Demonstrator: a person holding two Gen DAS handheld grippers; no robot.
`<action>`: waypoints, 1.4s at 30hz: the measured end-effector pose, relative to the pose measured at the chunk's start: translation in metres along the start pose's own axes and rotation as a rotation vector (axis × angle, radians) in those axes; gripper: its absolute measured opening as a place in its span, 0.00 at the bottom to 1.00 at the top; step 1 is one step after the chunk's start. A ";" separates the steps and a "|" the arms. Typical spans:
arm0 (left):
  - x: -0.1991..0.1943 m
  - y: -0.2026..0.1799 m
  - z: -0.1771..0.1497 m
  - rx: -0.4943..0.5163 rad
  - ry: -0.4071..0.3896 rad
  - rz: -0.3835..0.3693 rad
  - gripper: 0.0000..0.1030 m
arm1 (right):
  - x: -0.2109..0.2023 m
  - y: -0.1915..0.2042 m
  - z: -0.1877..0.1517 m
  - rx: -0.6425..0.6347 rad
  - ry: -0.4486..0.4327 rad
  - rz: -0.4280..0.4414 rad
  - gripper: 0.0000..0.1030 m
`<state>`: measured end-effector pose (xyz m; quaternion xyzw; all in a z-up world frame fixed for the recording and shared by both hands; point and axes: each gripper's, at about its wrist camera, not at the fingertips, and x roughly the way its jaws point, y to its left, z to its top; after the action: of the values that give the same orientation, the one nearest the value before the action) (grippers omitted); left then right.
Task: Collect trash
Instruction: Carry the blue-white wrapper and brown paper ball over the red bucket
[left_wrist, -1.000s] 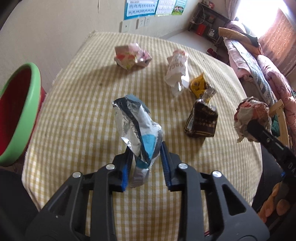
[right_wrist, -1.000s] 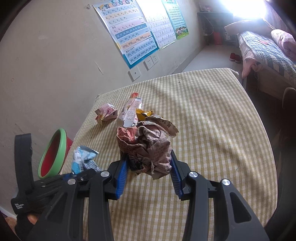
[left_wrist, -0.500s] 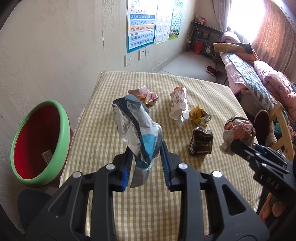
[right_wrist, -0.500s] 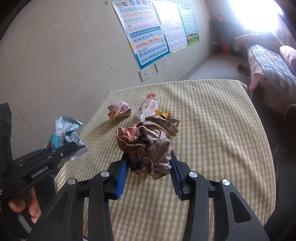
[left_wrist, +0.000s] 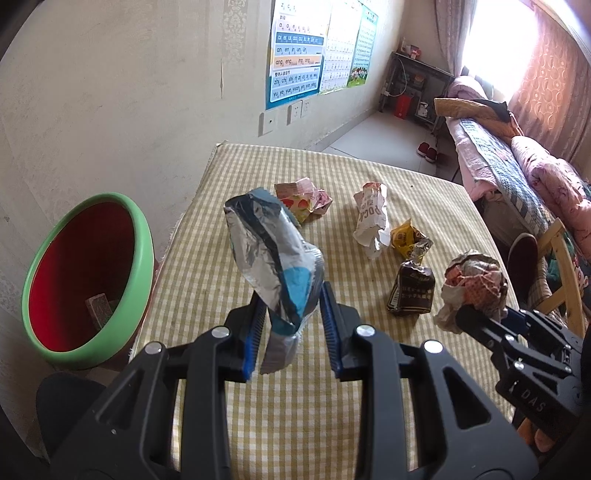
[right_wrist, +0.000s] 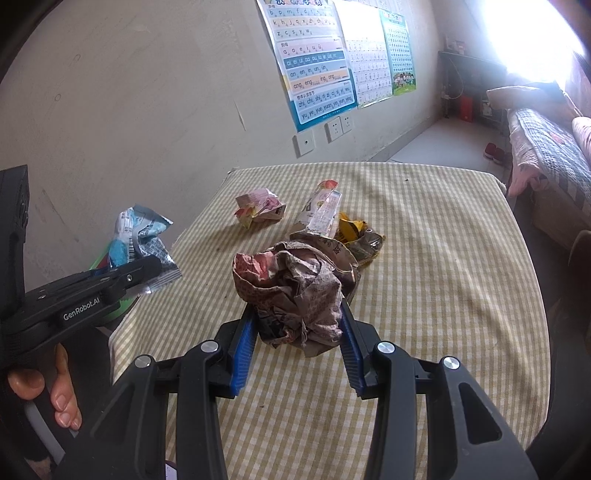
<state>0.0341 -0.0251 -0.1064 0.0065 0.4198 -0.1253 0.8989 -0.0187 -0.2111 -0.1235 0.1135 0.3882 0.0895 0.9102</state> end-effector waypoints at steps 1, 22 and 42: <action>0.000 0.002 0.000 -0.002 0.001 0.000 0.28 | 0.000 0.002 0.000 -0.003 0.001 0.000 0.40; 0.002 0.021 -0.001 -0.063 0.010 -0.017 0.28 | 0.006 0.035 -0.009 -0.082 0.035 0.043 0.39; -0.007 0.051 0.007 -0.118 -0.017 0.014 0.28 | -0.004 0.076 0.012 -0.126 0.012 0.127 0.40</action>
<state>0.0467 0.0251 -0.1019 -0.0447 0.4188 -0.0944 0.9021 -0.0190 -0.1408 -0.0915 0.0797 0.3793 0.1722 0.9056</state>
